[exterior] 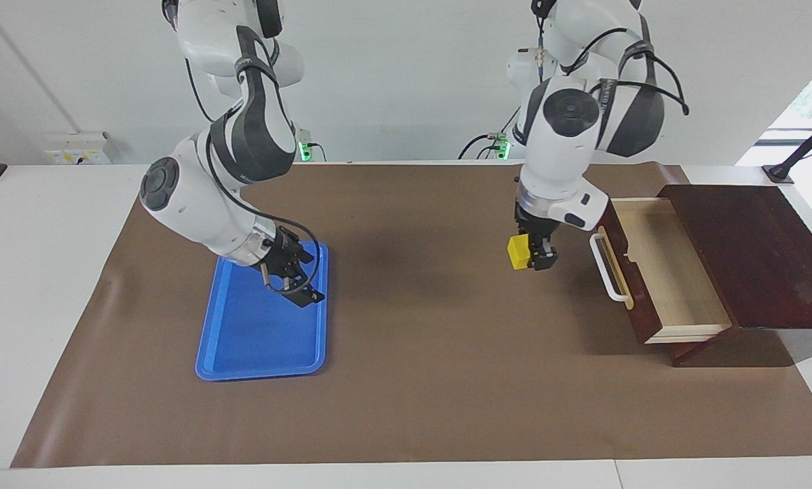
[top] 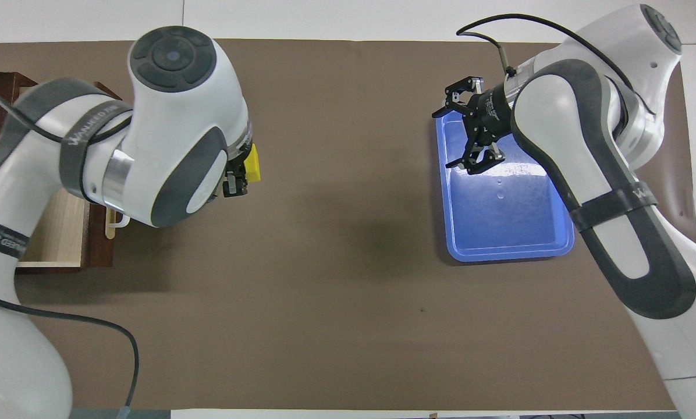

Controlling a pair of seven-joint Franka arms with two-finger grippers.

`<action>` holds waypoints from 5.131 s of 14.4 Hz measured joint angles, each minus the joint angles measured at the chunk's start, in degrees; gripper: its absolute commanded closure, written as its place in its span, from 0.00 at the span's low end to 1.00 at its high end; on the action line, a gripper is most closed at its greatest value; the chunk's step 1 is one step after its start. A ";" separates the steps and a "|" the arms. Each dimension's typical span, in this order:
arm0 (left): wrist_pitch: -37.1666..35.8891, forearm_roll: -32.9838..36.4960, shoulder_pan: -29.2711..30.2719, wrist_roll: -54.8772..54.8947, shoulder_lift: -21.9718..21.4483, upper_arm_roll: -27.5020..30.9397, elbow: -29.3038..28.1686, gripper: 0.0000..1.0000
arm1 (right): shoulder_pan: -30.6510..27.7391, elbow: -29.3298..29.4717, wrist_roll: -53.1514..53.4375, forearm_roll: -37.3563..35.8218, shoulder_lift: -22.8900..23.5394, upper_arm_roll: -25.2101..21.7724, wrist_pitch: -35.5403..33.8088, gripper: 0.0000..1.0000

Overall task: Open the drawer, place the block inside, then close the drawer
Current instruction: 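Carry the cube into the open drawer with the left gripper while the right gripper withdraws, then release the yellow cube inside the drawer with the left gripper, then push the drawer shut with the left gripper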

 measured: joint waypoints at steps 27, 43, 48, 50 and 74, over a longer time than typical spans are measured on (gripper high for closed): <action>19.65 -2.50 24.62 34.95 -10.58 -0.46 -28.29 1.00 | -6.58 -6.49 -63.98 -23.29 -18.25 -0.06 -14.31 0.00; 10.69 -4.89 23.03 34.10 -9.79 -1.03 -16.81 0.00 | -6.77 -7.27 -64.60 -24.97 -18.81 -0.20 -14.17 0.00; 10.51 -5.00 14.81 27.33 -6.68 -1.26 -14.91 0.00 | -6.77 -7.48 -64.62 -24.98 -18.81 -0.20 -14.17 0.00; 12.57 -4.99 13.44 26.54 -6.23 -1.26 -17.22 0.00 | -6.77 -7.48 -64.62 -24.98 -18.81 -0.20 -14.17 0.00; 18.55 -0.67 25.75 33.24 -6.55 -0.12 -20.67 0.00 | -6.77 -8.42 -64.63 -24.99 -19.22 -0.20 -14.17 0.00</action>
